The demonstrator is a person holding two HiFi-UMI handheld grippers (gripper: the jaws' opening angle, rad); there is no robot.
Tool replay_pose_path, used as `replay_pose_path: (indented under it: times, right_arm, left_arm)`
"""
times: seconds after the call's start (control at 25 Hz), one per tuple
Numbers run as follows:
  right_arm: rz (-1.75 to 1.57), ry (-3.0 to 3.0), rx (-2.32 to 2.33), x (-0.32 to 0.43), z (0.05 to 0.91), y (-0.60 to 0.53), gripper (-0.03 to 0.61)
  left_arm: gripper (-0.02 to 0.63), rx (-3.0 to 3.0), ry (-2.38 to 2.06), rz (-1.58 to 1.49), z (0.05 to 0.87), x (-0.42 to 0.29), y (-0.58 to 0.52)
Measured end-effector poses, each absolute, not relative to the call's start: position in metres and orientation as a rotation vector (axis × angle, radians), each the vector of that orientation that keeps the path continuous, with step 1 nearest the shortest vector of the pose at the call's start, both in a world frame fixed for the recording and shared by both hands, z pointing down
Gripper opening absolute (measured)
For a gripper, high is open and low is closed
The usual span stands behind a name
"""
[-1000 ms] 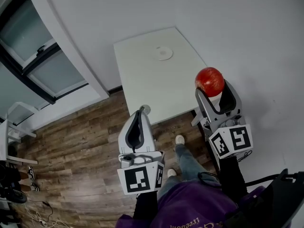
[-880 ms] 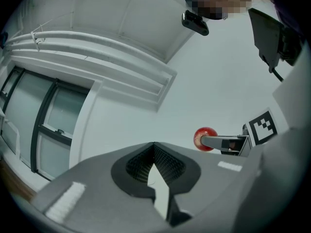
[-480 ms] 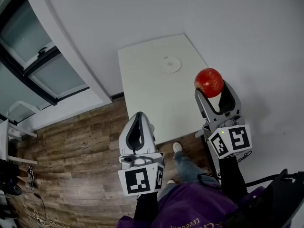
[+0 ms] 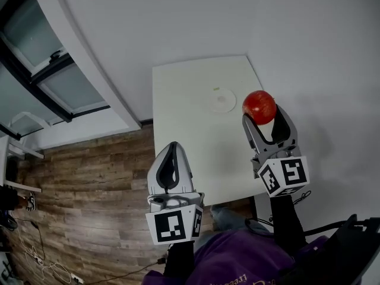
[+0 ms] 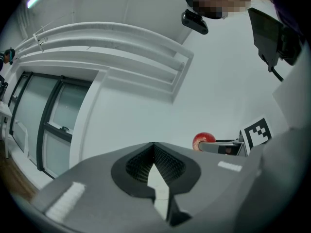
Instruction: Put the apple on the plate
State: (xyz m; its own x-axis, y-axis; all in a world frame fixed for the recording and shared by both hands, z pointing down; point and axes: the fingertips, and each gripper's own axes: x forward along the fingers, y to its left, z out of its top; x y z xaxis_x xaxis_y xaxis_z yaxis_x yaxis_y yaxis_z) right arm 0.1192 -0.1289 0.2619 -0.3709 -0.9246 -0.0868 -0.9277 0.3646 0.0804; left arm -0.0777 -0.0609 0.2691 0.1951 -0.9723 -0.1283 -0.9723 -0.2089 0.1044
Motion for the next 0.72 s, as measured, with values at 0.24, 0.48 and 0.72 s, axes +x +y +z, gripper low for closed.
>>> replay_pose_path:
  times: [0.24, 0.48, 0.72]
  right_arm:
    - [0.091, 2.640, -1.715, 0.138, 0.288, -0.229, 0.350]
    - [0.019, 2.708, -1.720, 0.137, 0.321, -0.265, 0.350]
    - [-0.069, 2.746, -1.745, 0.132, 0.356, -0.280, 0.351]
  left_arm:
    - [0.006, -2.416, 2.045, 0.208, 0.280, -0.054, -0.147]
    - [0.006, -2.445, 2.090, 0.157, 0.303, -0.049, -0.173]
    - [0.006, -2.490, 2.121, 0.103, 0.328, -0.054, -0.181]
